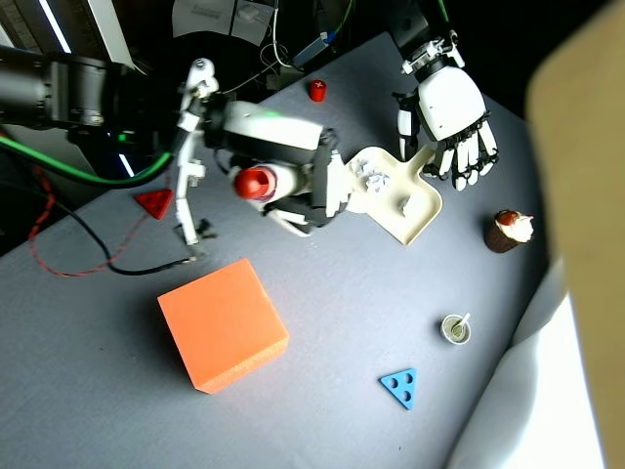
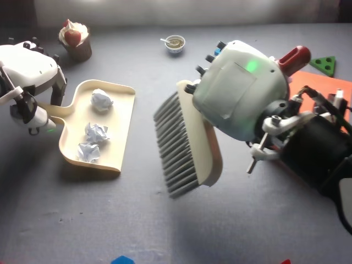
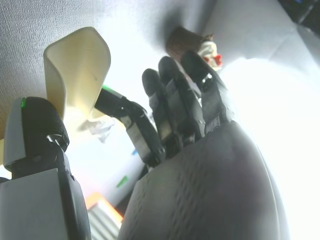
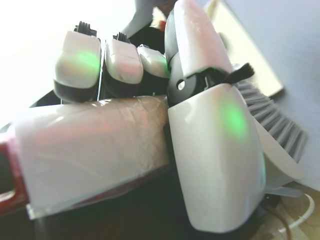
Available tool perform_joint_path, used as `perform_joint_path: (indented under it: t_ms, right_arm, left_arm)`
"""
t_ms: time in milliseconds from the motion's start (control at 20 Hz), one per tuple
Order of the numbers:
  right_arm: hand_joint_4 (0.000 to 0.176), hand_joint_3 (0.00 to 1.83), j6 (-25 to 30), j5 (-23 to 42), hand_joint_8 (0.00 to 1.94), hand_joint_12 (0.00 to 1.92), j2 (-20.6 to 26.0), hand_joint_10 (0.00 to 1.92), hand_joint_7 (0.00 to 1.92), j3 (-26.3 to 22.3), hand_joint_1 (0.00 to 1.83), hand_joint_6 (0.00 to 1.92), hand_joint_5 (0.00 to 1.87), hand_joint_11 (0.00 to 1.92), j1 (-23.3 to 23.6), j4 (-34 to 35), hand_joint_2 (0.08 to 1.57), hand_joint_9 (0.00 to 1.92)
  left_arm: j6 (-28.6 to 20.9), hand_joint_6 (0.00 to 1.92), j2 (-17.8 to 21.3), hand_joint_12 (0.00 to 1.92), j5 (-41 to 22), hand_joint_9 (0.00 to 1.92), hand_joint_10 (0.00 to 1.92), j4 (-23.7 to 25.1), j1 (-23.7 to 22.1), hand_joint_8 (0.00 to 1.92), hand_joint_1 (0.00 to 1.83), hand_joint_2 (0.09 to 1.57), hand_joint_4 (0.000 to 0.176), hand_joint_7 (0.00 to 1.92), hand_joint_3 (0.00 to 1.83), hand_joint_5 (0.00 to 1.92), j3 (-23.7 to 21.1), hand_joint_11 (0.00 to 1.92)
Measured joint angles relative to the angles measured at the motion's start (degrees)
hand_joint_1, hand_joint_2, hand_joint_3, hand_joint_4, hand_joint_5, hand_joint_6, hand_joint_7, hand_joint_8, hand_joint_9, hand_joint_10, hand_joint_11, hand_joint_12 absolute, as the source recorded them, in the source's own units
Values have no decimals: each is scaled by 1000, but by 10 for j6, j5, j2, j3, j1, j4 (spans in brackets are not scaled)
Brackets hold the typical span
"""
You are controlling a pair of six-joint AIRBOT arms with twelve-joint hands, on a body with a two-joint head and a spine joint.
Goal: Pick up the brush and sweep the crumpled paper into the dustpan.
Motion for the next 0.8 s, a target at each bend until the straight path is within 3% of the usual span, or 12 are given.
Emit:
perform_joint_path:
  t_ms: [250, 300, 350, 400, 500, 550, 650, 700, 750, 800]
  right_arm:
    - [0, 1, -34, -10, 1941, 1921, 6, 1921, 1074, 0, 1356, 1921, 861, 1405, -7, -4, 1155, 1312]
    - [0, 0, -37, -7, 1941, 1921, 6, 1921, 1065, 0, 1363, 1764, 840, 1399, -8, -4, 1155, 1317]
    - [0, 0, -44, -8, 1941, 1921, 6, 1921, 1078, 0, 1345, 1521, 873, 1389, -12, -5, 1154, 1325]
    - [0, 2, -53, -7, 1941, 1921, 6, 1921, 1086, 0, 1351, 1841, 853, 1400, -16, -4, 1159, 1328]
    - [0, 0, -94, -8, 1941, 1921, 1, 1921, 1073, 0, 1349, 1918, 881, 1389, -21, 14, 1159, 1318]
    - [0, 0, -114, -5, 1941, 1921, -2, 1921, 1055, -1, 1355, 1474, 830, 1414, -22, 37, 1154, 1317]
    - [0, 0, -143, -2, 1941, 1921, -6, 1921, 1052, -1, 1352, 1463, 855, 1392, -22, 74, 1147, 1310]
    - [0, 1, -153, -1, 1941, 1921, -6, 1921, 1039, -1, 1348, 1838, 842, 1399, -22, 92, 1142, 1307]
    - [0, 1, -162, -2, 1941, 1921, -6, 1921, 1039, -1, 1348, 1838, 842, 1399, -24, 96, 1142, 1307]
    - [0, 0, -176, -4, 1941, 1921, -6, 1921, 1000, -5, 1185, 1300, 881, 1395, -28, 102, 1158, 1284]
  left_arm:
    - [0, 956, 0, 765, -2, 402, 1, 0, 0, 3, 1106, 1111, 0, 490, 2, 992, 0, 0]
    - [0, 1011, 0, 765, -2, 408, 2, 0, 0, 1, 1052, 1123, 65, 485, 2, 957, 0, 0]
    - [0, 382, 0, 736, -2, 405, 10, 0, 0, 12, 986, 1080, 53, 480, 0, 819, 0, 45]
    - [0, 107, 0, 702, -2, 371, 6, 0, 0, 7, 968, 1028, 88, 427, 0, 696, 0, 68]
    - [0, 3, 0, 653, -3, 363, 0, 0, 0, 0, 944, 972, 112, 391, 0, 551, 0, 88]
    - [0, 0, 0, 586, -5, 346, 4, 0, 0, 0, 944, 864, 136, 346, 0, 304, -1, 110]
    - [0, 0, 1, 580, -6, 346, 4, 0, 0, 0, 943, 848, 139, 335, 0, 246, -1, 107]
    - [0, 1, 1, 570, -6, 328, 0, 0, 0, 0, 925, 847, 139, 297, 0, 234, -1, 92]
    - [0, 1, 1, 570, -6, 328, 0, 0, 0, 0, 925, 847, 139, 297, 0, 234, -1, 92]
    - [0, 3, 1, 568, -7, 335, 3, 0, 0, 11, 922, 853, 137, 323, 0, 239, -1, 86]
